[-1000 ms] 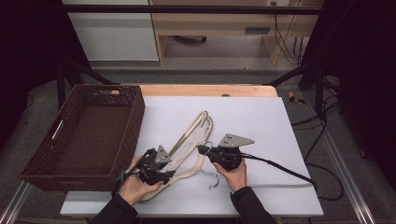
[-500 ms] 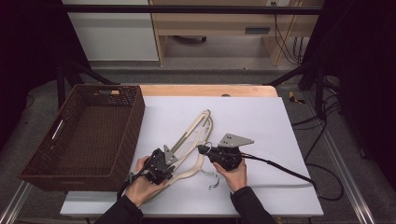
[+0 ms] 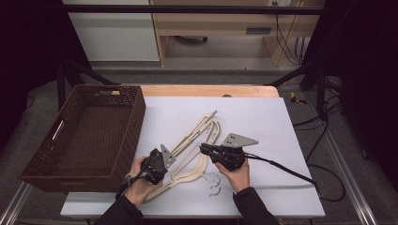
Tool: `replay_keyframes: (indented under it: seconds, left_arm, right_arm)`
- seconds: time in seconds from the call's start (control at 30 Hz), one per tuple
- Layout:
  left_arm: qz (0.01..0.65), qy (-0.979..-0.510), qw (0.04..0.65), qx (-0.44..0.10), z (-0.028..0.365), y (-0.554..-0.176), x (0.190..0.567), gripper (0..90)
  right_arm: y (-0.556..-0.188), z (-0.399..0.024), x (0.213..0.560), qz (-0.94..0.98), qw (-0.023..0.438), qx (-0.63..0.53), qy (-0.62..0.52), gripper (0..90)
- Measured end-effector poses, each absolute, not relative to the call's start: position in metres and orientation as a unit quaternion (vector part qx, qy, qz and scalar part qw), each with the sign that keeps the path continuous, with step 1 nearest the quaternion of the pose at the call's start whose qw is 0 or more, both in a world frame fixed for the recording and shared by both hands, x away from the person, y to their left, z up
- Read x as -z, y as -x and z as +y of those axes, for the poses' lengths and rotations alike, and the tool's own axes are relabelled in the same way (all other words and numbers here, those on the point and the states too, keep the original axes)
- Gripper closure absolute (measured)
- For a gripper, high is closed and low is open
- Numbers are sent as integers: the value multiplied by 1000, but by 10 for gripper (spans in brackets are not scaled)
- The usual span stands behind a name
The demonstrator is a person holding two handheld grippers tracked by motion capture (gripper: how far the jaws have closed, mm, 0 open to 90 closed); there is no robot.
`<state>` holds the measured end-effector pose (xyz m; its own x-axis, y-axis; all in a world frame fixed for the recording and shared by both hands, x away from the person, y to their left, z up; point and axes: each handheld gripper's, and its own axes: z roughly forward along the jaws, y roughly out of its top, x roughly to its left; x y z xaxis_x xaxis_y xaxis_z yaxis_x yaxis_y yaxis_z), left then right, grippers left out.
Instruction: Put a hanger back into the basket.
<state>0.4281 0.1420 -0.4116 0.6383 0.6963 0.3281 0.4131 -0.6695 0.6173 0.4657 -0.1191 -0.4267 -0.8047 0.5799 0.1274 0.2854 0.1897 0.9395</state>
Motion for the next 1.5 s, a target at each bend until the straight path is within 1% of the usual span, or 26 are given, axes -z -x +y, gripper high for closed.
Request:
replay_keyframes:
  seconds: [0.03,0.07,0.27,0.33,0.4,0.47,0.5,0.53,0.57,0.6,0.7,0.73,0.77,0.8,0.97,1.03,1.07,1.1,1.13,1.17,1.2,1.23,1.27,1.3,1.5]
  left_arm:
    - [315,-866,252,-295,144,-428,409,856]
    - [314,-863,257,-301,146,-428,407,856]
    - [309,-851,284,-315,155,-429,395,857]
    - [308,-845,298,-319,157,-428,392,857]
    - [309,-839,310,-323,159,-428,387,857]
    - [309,-834,323,-324,161,-429,381,857]
    - [311,-830,335,-319,163,-430,373,858]
    - [311,-830,335,-319,163,-430,373,858]
    - [310,-825,350,-317,163,-430,366,858]
    - [310,-825,350,-317,163,-430,366,858]
    - [309,-817,366,-320,165,-429,352,858]
    - [306,-818,372,-315,168,-429,343,858]
    - [306,-818,372,-315,168,-429,343,858]
    - [305,-817,376,-314,170,-429,339,858]
    - [304,-813,409,-283,185,-432,316,858]
    - [303,-808,423,-277,198,-433,303,858]
    - [303,-808,423,-277,198,-433,303,858]
    - [301,-808,424,-277,204,-434,298,858]
    - [303,-802,435,-276,215,-436,290,857]
    - [303,-802,435,-276,215,-436,290,857]
    - [302,-802,436,-274,222,-437,285,858]
    - [305,-797,443,-274,228,-439,282,858]
    - [305,-797,444,-274,234,-440,279,857]
    - [308,-795,446,-273,240,-442,276,857]
    - [323,-791,442,-273,270,-451,272,857]
  right_arm:
    - [-464,-120,425,763,135,-566,-279,780]
    - [-464,-120,425,763,135,-566,-279,780]
    - [-458,-127,420,775,145,-549,-277,713]
    - [-456,-129,417,777,144,-547,-276,664]
    - [-453,-133,414,777,146,-548,-273,659]
    - [-451,-136,410,780,146,-546,-267,630]
    - [-450,-142,406,779,147,-548,-267,602]
    - [-450,-142,406,779,147,-548,-267,602]
    - [-448,-152,403,770,147,-555,-277,593]
    - [-448,-152,403,770,147,-555,-277,593]
    - [-446,-169,400,762,151,-559,-291,586]
    - [-443,-180,398,756,155,-561,-299,561]
    - [-441,-184,397,754,157,-563,-301,540]
    - [-441,-184,397,754,157,-563,-301,540]
    - [-434,-204,392,744,173,-564,-315,405]
    - [-429,-214,392,737,180,-565,-325,343]
    - [-429,-214,392,737,180,-565,-325,343]
    - [-428,-217,391,735,182,-565,-327,316]
    - [-427,-223,391,736,186,-559,-333,262]
    - [-427,-223,391,736,186,-559,-333,262]
    - [-425,-227,390,736,191,-555,-338,209]
    - [-425,-227,390,736,191,-555,-338,209]
    - [-423,-230,390,735,195,-549,-347,158]
    - [-423,-230,390,735,195,-549,-347,158]
    - [-421,-235,388,737,201,-539,-355,89]
